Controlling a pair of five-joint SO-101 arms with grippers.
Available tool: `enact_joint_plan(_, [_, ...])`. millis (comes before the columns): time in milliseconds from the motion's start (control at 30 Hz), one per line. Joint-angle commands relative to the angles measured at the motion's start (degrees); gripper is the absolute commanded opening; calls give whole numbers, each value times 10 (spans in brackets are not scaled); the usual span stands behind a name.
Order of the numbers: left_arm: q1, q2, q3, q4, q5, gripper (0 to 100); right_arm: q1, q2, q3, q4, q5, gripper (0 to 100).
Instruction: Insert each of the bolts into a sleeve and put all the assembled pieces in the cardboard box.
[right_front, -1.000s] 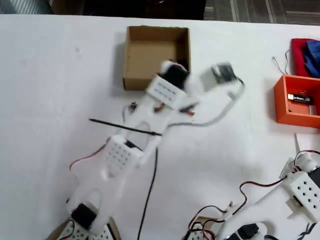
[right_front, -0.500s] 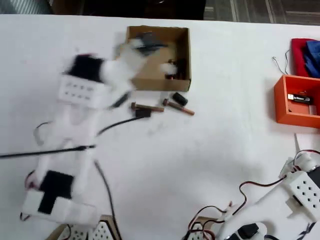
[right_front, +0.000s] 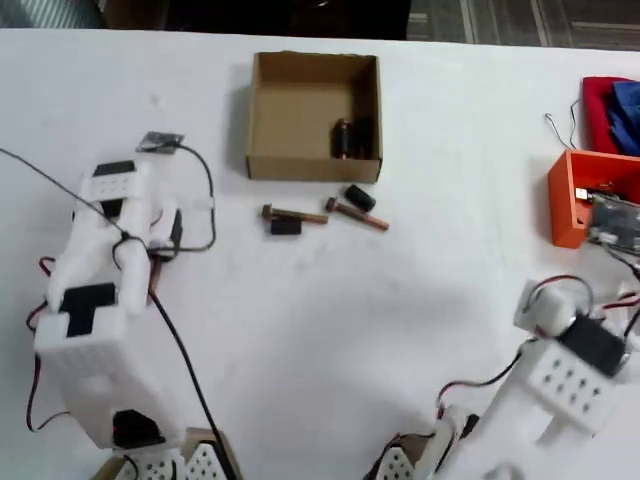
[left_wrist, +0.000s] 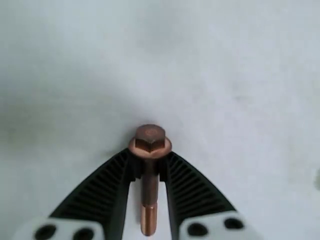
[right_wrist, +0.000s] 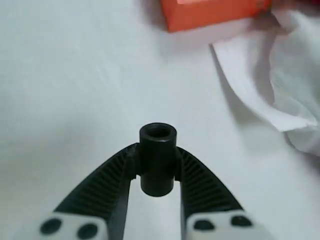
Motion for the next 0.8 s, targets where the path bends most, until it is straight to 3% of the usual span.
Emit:
enact_joint_plan(0, [-12, 33, -73, -4, 46, 24, -64, -126, -4, 42, -1, 22])
enact_joint_plan(200, [-16, 55, -128, 58, 62, 32, -124, -227, 24, 54, 41, 21])
enact_joint_plan(400, [-15, 59, -137, 85, 17, 185, -169, -207, 42, 54, 47, 21])
enact_joint_plan(767, [-22, 127, -167, 98, 4, 136, -201, -147, 13, 26, 44, 21])
